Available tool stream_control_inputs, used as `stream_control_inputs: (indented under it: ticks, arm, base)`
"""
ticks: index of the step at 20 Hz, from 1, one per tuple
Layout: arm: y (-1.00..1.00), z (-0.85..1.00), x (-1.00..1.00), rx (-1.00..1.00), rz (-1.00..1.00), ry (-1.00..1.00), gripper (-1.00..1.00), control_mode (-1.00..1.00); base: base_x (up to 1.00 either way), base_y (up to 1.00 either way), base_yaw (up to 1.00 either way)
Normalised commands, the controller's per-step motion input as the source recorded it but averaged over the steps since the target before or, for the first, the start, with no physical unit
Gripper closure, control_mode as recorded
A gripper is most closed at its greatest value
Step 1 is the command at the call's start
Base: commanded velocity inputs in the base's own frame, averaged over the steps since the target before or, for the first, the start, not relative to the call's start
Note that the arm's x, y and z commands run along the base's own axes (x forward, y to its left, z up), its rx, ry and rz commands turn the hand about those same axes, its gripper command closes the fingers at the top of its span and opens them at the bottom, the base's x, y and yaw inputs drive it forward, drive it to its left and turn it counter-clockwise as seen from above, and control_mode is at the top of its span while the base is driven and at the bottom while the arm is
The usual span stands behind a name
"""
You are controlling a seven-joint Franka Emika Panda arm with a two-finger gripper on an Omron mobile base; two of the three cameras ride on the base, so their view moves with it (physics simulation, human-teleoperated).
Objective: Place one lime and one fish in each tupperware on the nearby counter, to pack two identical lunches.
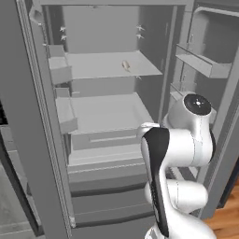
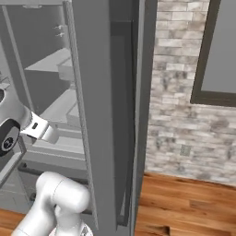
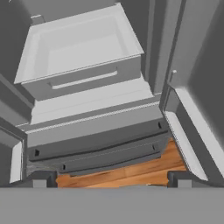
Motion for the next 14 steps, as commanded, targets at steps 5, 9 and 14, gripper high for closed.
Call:
stream_control_inputs:
  ticks: [5, 9, 14]
  arm:
    - [0.00, 0.00, 0.00, 0.00, 0.00, 0.00, -1.00, 1.00]
    - [0.00, 0.00, 0.00, 0.00, 0.00, 0.00, -1.00, 1.00]
    - [0.00, 0.00, 0.00, 0.00, 0.00, 0.00, -1.00, 1.00]
  base:
    - [-0.06, 0.70, 0.09]
    - [0.03, 0.11, 0.02]
    - [0.24, -0.26, 0.00]
